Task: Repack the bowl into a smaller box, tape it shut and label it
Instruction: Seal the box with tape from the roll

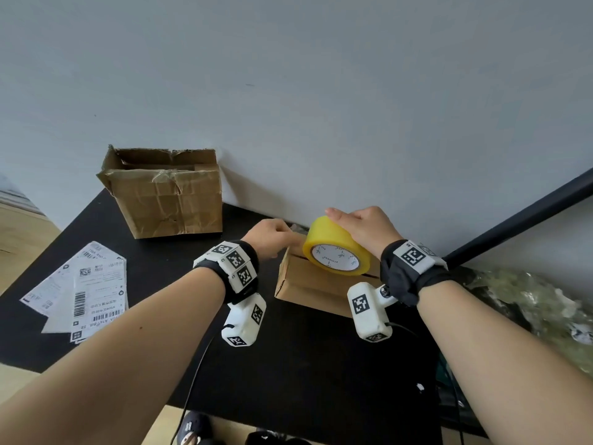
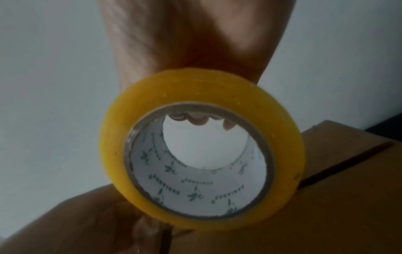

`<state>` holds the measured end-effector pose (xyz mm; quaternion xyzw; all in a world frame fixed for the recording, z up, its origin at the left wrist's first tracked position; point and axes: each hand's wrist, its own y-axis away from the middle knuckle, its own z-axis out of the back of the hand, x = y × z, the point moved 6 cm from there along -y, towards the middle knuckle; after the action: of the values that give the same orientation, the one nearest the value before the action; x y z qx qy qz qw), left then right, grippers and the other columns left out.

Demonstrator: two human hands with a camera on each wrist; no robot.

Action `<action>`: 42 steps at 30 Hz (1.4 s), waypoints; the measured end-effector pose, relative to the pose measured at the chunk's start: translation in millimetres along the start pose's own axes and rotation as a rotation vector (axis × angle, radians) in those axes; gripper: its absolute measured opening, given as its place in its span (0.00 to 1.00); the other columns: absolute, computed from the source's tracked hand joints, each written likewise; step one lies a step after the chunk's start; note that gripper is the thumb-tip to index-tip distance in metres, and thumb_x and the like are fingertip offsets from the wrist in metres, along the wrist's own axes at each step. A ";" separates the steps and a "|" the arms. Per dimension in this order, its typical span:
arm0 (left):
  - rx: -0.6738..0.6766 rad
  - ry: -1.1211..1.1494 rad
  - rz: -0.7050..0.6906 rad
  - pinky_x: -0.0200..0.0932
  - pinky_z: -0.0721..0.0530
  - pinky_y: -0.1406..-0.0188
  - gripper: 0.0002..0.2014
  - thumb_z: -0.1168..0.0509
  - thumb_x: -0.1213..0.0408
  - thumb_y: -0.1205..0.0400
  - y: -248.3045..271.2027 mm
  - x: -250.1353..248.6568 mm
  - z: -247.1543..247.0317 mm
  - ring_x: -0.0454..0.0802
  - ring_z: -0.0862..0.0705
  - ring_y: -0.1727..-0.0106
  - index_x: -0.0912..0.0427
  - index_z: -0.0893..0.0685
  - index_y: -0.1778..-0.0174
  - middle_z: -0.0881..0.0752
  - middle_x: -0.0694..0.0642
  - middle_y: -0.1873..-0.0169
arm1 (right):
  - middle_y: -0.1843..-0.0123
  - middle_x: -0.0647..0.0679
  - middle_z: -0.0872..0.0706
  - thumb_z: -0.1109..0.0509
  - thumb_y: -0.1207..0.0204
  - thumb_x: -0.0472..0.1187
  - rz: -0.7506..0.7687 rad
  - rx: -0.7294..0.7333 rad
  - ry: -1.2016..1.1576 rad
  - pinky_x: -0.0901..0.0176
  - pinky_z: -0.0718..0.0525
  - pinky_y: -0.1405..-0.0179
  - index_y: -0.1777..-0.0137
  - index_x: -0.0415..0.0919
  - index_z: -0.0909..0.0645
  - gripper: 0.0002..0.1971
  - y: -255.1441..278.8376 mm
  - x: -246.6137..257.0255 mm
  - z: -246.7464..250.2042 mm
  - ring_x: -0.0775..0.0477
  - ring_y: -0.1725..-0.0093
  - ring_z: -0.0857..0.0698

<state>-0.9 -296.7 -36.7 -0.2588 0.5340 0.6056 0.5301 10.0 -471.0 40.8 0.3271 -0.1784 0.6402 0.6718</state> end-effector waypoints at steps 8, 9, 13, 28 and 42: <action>-0.040 -0.058 0.201 0.43 0.15 0.61 0.13 0.32 0.58 0.21 6.4 19.1 3.3 0.49 0.20 0.67 0.62 0.17 0.67 0.20 0.54 0.73 | 0.80 0.53 0.44 0.30 0.28 0.62 0.054 0.061 0.061 0.56 0.41 0.70 0.80 0.47 0.46 0.33 1.6 5.8 -6.2 0.50 0.78 0.42; -0.021 -0.014 0.234 0.42 0.17 0.62 0.12 0.33 0.59 0.20 6.7 22.0 0.2 0.48 0.20 0.68 0.63 0.17 0.66 0.20 0.54 0.72 | 0.80 0.53 0.44 0.30 0.28 0.62 0.054 0.065 0.070 0.56 0.41 0.70 0.80 0.47 0.46 0.33 1.3 6.9 -7.6 0.50 0.78 0.42; 0.037 0.102 0.340 0.41 0.18 0.60 0.13 0.34 0.61 0.18 8.2 28.2 -5.1 0.46 0.19 0.70 0.61 0.20 0.68 0.19 0.53 0.72 | 0.79 0.52 0.44 0.30 0.28 0.63 0.050 0.074 0.102 0.55 0.40 0.69 0.79 0.47 0.46 0.33 -2.4 11.7 -11.9 0.49 0.77 0.41; 0.018 0.086 0.337 0.46 0.14 0.56 0.12 0.36 0.61 0.16 5.6 39.3 -10.8 0.48 0.22 0.71 0.63 0.19 0.65 0.22 0.55 0.72 | 0.79 0.53 0.44 0.28 0.31 0.64 0.010 0.079 0.146 0.53 0.40 0.67 0.79 0.47 0.47 0.34 -13.5 15.6 -20.4 0.48 0.75 0.41; 0.086 -0.386 0.379 0.50 0.16 0.52 0.21 0.43 0.50 0.15 8.0 16.1 -9.8 0.57 0.17 0.67 0.69 0.23 0.45 0.18 0.59 0.71 | 0.78 0.51 0.42 0.28 0.31 0.64 -0.010 0.061 0.183 0.53 0.39 0.67 0.79 0.46 0.45 0.33 -18.8 22.4 -22.0 0.48 0.75 0.39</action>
<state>-15.6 -298.9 -50.8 -0.0115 0.4873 0.7090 0.5096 27.0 -439.0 35.7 0.2883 -0.0951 0.6693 0.6782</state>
